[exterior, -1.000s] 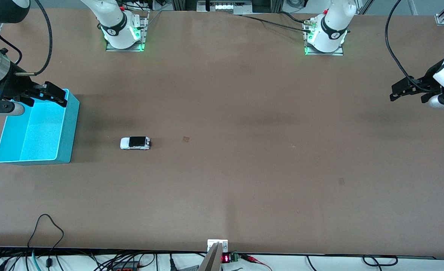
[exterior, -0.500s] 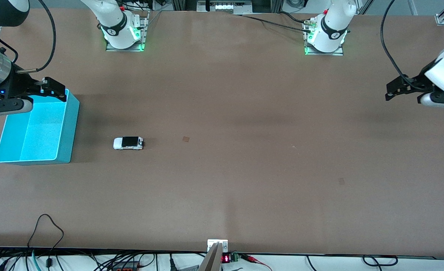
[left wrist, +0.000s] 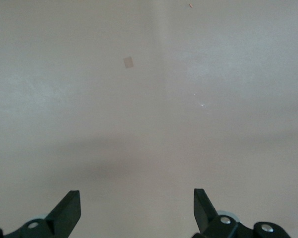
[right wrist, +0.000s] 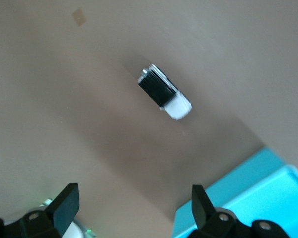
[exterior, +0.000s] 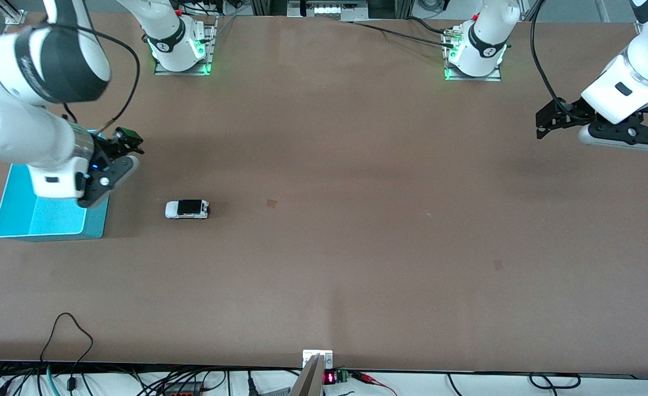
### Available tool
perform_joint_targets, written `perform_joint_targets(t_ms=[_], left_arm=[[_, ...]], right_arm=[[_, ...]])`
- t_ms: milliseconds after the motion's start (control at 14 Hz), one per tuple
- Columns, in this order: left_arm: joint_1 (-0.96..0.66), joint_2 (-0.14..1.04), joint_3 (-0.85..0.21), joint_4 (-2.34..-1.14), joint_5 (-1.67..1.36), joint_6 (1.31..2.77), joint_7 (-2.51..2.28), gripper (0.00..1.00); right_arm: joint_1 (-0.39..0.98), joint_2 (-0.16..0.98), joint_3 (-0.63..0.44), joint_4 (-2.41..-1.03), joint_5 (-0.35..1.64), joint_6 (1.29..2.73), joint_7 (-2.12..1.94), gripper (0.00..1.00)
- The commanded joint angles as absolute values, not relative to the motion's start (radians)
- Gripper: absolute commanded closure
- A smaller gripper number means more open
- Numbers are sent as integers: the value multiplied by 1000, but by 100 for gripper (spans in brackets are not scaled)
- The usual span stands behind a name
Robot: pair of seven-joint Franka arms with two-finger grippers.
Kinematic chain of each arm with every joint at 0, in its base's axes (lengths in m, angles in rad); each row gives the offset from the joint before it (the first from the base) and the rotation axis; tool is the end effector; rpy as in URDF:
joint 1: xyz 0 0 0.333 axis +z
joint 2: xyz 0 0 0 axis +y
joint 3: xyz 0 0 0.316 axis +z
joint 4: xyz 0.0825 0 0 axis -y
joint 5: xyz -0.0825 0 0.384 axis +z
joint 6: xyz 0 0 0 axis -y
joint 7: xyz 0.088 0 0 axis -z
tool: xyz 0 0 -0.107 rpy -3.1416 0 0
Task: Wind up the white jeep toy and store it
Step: 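Reach the right gripper down to the rolled jeep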
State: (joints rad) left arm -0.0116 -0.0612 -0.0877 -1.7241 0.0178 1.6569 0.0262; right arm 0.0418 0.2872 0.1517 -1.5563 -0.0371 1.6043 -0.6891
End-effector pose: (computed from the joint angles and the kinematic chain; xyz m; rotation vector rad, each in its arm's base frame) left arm 0.5378 -0.0531 0.5927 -3.1120 0.1977 0.0084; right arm 0.6113 0.1062 0.4656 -2.7618 -1.3123 0.3487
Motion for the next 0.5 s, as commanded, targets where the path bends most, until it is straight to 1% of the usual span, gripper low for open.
perform_joint_targets(t_ms=[0,71,214,286,429], left_arm=[[6,-58,-103,-1687,31,1629,18,0],[6,-58,-103,-1684,31,1626,18,0],[6,-58,-103,-1672,32,1600,20,0],[5,-60,-104,-1672,32,1591,20,0],[3,-60,-104,-1667,32,1568,25,0]], right_arm=[[41,333,153,-1630,-41,1768,-941,0],[41,351,152,-1664,-40,1842,-1033,0],[52,374,153,-1716,-41,1925,-1106,0],[67,373,153,-1758,-41,1969,-1109,0],[72,373,153,-1854,-48,2102,-1127,0]])
